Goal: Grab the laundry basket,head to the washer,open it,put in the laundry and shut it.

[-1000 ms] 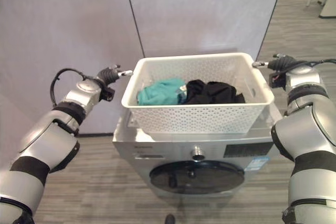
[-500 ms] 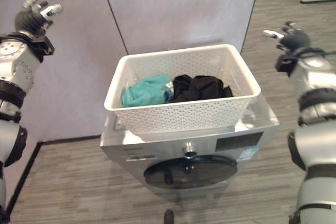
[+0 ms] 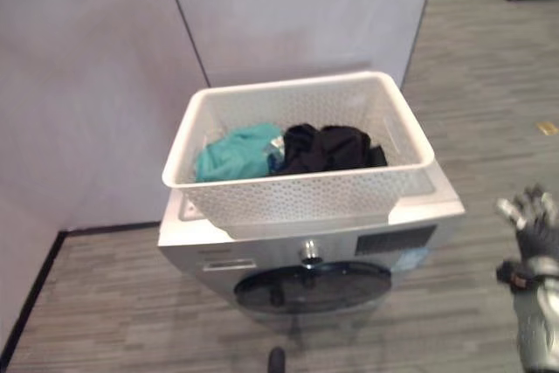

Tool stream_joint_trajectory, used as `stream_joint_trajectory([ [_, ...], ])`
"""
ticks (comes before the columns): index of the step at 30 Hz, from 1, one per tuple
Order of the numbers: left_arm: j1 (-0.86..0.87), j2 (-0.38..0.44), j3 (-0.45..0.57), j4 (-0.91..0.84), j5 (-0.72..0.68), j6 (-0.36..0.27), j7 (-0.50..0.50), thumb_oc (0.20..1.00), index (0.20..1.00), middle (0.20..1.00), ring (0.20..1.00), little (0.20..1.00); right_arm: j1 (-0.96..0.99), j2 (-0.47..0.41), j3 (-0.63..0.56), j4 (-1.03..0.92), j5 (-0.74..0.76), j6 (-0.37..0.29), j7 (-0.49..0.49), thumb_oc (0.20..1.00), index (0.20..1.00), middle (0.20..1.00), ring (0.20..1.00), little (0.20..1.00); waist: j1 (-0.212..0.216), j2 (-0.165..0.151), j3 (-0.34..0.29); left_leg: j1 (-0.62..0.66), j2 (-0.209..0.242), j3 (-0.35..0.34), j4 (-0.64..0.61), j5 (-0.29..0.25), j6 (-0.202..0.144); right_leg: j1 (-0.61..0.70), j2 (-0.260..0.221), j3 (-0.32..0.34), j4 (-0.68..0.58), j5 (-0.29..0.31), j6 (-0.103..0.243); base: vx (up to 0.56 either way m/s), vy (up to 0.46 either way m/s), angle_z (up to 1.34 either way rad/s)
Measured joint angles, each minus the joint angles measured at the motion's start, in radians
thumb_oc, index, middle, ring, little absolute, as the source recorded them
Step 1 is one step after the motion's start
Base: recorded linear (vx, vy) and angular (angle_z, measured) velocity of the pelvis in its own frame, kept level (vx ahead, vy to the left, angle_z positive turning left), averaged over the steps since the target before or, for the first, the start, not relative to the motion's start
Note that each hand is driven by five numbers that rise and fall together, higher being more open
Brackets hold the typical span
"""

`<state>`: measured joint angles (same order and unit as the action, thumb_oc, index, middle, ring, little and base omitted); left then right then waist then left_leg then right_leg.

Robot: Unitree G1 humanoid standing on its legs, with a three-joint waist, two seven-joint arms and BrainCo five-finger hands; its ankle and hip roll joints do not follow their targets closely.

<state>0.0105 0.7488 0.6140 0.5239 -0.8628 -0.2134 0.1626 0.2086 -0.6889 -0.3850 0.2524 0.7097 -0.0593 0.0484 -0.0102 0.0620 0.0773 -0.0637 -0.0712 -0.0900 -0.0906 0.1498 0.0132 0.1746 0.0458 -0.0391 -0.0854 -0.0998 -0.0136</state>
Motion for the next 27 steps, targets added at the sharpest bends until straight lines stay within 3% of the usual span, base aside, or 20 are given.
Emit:
stream_joint_trajectory([
  [4,0.062,-0.136,0.009,0.068,-0.014,-0.019,-0.012,1.000,1.000,1.000,1.000,1.000,0.011,0.034,0.013,-0.100,-0.080,-0.001,0.042,1.000,1.000,1.000,1.000,1.000,0.027,-0.014,0.012,-0.021,0.004,-0.013,0.000,0.001,-0.013,-0.013,0.013,-0.016,0.001,0.003,-0.006,-0.06,-0.068,0.19],
  [7,0.090,-0.188,-0.020,0.303,-0.039,0.009,-0.033,1.000,1.000,1.000,1.000,1.000,0.028,0.025,0.014,-0.157,-0.151,-0.002,0.070,1.000,1.000,1.000,1.000,1.000,0.032,-0.038,0.039,-0.056,-0.004,-0.036,0.003,0.027,-0.042,-0.021,0.029,-0.057,0.003,0.007,-0.013,-0.19,-0.028,0.41],
  [8,0.059,-0.185,-0.054,0.407,-0.040,0.017,-0.042,1.000,1.000,1.000,1.000,1.000,0.049,0.024,0.011,-0.162,-0.168,-0.005,0.063,1.000,1.000,1.000,1.000,1.000,0.012,-0.041,0.046,-0.079,-0.015,-0.028,0.019,0.046,-0.086,-0.025,0.026,-0.090,0.007,0.009,-0.016,-0.26,0.028,1.41],
  [9,-0.036,-0.192,-0.109,0.593,-0.038,0.042,-0.064,1.000,1.000,1.000,1.000,1.000,0.098,0.012,-0.019,-0.179,-0.175,-0.010,0.051,1.000,1.000,1.000,1.000,1.000,-0.041,-0.064,0.057,-0.118,-0.013,0.105,0.032,0.029,-0.246,-0.044,-0.010,-0.174,0.001,0.025,-0.056,-0.19,0.042,1.08],
  [10,-0.001,-0.209,-0.121,0.604,-0.003,0.068,-0.091,1.000,1.000,1.000,1.000,1.000,0.048,0.031,0.006,-0.169,-0.180,-0.010,0.062,1.000,1.000,1.000,1.000,1.000,-0.037,-0.113,0.085,-0.168,0.046,0.226,0.223,-0.079,-0.106,-0.091,-0.032,-0.141,0.013,0.025,-0.079,-0.10,0.064,0.46],
  [11,-0.008,-0.210,-0.132,0.662,0.018,0.077,-0.113,1.000,1.000,1.000,1.000,1.000,0.018,0.038,0.015,-0.166,-0.178,-0.015,0.062,1.000,1.000,1.000,1.000,1.000,-0.030,-0.128,0.095,-0.168,0.044,0.146,0.299,-0.126,-0.096,-0.100,-0.040,-0.117,0.018,0.033,-0.075,-0.06,0.087,-0.47],
  [13,-0.032,-0.232,-0.136,0.727,0.029,0.111,-0.130,1.000,1.000,1.000,1.000,1.000,0.001,0.014,0.020,-0.163,-0.175,-0.012,0.074,1.000,1.000,1.000,1.000,1.000,-0.048,-0.116,0.106,-0.070,0.065,0.117,0.231,-0.121,-0.101,-0.099,-0.045,-0.111,0.022,0.041,-0.062,0.00,0.133,-0.11],
  [15,-0.060,-0.263,-0.164,0.793,0.099,0.120,-0.163,1.000,1.000,1.000,1.000,1.000,-0.023,0.014,0.026,-0.138,-0.175,-0.011,0.087,1.000,1.000,1.000,1.000,1.000,-0.068,-0.086,0.107,0.023,0.076,0.144,0.114,-0.125,-0.089,-0.064,-0.044,-0.107,0.029,0.034,-0.042,0.05,0.180,-0.11],
  [18,-0.058,-0.302,-0.173,0.788,0.128,0.132,-0.182,1.000,1.000,1.000,1.000,1.000,-0.016,0.007,0.020,-0.134,-0.175,-0.011,0.088,1.000,1.000,1.000,1.000,1.000,-0.092,-0.055,0.093,0.067,0.076,0.143,0.048,-0.128,-0.067,-0.057,-0.038,-0.113,0.028,0.027,-0.026,0.04,0.219,0.03],
  [24,-0.054,-0.398,-0.289,0.789,0.223,0.138,-0.196,1.000,1.000,1.000,1.000,1.000,-0.020,0.009,0.022,-0.105,-0.250,-0.012,0.099,1.000,1.000,1.000,1.000,1.000,-0.111,-0.062,0.086,0.092,0.065,0.162,-0.001,-0.122,-0.016,-0.090,-0.048,-0.070,0.049,0.044,0.015,-0.05,0.215,-0.24],
  [27,-0.050,-0.397,-0.392,0.780,0.333,0.135,-0.194,1.000,1.000,1.000,1.000,1.000,-0.021,-0.001,0.067,-0.081,-0.297,-0.017,0.111,1.000,1.000,1.000,1.000,1.000,-0.113,-0.093,0.066,0.078,0.067,0.200,0.000,-0.123,-0.014,-0.123,-0.049,-0.018,0.064,0.050,0.028,-0.20,0.062,-0.41],
])
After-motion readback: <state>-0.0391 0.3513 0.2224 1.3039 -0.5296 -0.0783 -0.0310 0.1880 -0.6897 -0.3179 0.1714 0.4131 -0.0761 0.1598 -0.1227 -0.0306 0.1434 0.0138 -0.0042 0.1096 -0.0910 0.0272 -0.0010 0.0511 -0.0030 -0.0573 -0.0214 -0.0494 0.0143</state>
